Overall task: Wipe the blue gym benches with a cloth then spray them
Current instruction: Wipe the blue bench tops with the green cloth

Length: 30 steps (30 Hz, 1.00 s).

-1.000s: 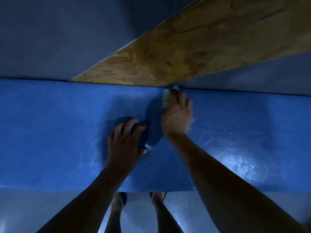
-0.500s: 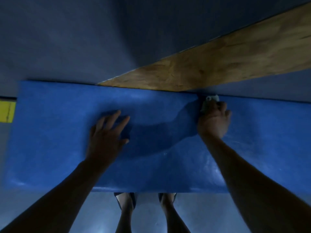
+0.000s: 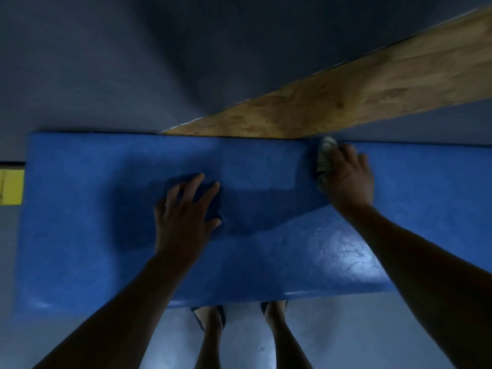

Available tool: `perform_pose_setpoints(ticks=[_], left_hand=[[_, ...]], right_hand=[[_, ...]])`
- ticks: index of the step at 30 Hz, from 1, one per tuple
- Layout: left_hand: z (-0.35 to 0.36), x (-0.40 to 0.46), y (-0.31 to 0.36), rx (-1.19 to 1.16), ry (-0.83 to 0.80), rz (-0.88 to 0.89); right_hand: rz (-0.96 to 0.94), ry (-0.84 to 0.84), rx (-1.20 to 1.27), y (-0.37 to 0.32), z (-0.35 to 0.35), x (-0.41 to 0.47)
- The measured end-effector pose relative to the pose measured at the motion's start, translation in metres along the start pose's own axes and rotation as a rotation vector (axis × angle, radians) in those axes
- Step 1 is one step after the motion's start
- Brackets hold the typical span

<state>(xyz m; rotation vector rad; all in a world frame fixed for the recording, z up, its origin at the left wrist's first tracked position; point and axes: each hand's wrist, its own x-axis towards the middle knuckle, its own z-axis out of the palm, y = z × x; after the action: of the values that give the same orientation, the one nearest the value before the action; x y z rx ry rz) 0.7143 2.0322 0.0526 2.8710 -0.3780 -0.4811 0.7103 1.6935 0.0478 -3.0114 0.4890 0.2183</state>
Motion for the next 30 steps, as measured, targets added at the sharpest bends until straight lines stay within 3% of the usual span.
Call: perform_pose_setpoints(ticks=[3,5,10,12,14,16,18,20,22,24,27,30], left_hand=[[0.001,0.0,-0.004,-0.02,-0.005,0.021],[0.002,-0.001,-0.006,-0.02,-0.002,0.026],[0.007,0.0,-0.011,-0.031,0.024,0.047],[0.006,0.0,-0.01,-0.03,0.015,0.046],[0.005,-0.001,-0.01,-0.036,0.008,0.042],[0.004,-0.001,-0.009,-0.044,0.014,0.044],[0.005,-0.001,-0.009,-0.053,-0.005,0.039],[0.006,-0.002,-0.008,-0.047,-0.018,0.043],[0.006,-0.003,-0.008,-0.037,-0.022,0.039],[0.004,-0.003,-0.007,-0.038,-0.039,0.032],[0.002,-0.003,-0.007,-0.023,-0.051,0.04],[0.0,-0.002,-0.007,0.012,-0.052,0.046]], right_hand=[[0.311,0.037,0.044,-0.021,0.007,-0.005],[0.341,0.078,0.149,-0.073,0.018,-0.011],[-0.262,0.117,0.205,-0.183,0.034,-0.044],[-0.469,0.099,0.143,-0.166,0.028,-0.042],[-0.499,0.082,0.05,-0.119,0.026,-0.036],[-0.318,0.086,0.013,-0.055,0.025,-0.035],[-0.02,0.121,0.026,-0.007,0.022,-0.045],[0.275,0.179,0.074,-0.008,0.027,-0.056],[0.409,0.196,0.136,-0.048,0.038,-0.066],[0.318,0.182,0.22,-0.106,0.048,-0.084],[-0.052,0.126,0.216,-0.171,0.052,-0.125],[-0.437,0.097,0.128,-0.142,0.047,-0.127]])
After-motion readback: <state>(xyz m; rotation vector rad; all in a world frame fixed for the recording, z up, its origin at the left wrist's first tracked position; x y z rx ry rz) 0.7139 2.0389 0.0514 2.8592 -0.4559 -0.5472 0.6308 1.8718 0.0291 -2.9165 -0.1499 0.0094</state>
